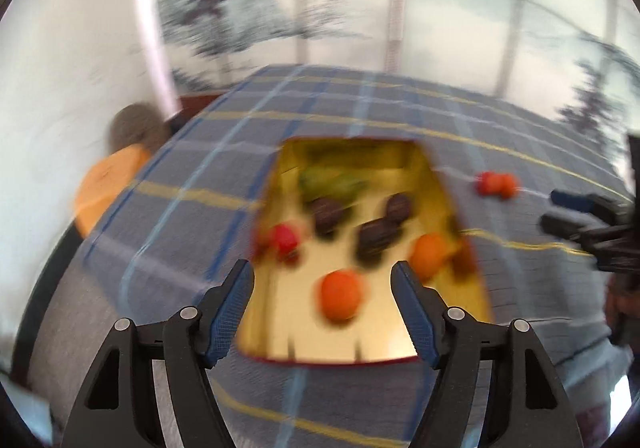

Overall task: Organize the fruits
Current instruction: 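Lower the orange into the tray and open the right gripper while the left gripper releases, then grasp the red tomato with the left gripper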

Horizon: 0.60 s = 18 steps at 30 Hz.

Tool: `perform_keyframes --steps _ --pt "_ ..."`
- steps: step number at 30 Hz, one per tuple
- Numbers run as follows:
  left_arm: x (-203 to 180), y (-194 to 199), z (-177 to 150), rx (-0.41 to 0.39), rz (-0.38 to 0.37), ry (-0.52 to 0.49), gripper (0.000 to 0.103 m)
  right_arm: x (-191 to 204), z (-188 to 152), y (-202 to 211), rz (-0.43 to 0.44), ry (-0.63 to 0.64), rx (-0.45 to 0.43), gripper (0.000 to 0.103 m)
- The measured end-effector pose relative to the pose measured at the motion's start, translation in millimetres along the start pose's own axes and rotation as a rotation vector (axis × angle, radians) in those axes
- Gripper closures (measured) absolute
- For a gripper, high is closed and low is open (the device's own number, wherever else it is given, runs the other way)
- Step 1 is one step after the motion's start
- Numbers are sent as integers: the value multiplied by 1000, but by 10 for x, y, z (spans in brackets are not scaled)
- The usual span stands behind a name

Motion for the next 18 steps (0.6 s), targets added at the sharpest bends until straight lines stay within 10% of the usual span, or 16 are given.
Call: perform_keyframes --steps 7,18 --pt "-1036 -231 430 56 -333 -343 32 -1034 -773 373 -254 -135 128 20" --pt "-1984 -1251 631 267 -498 -851 48 -1270 -955 550 -160 -234 42 16"
Point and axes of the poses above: each gripper's, at about its wrist camera, not at the fingertips, and y roughly against the way its jaws point, x to its left, z to its top, the point moved 1 cm from there along -y, roughly the way its jaws point, and after that the axes turned 7 degrees about y, right-handed, at the moved point
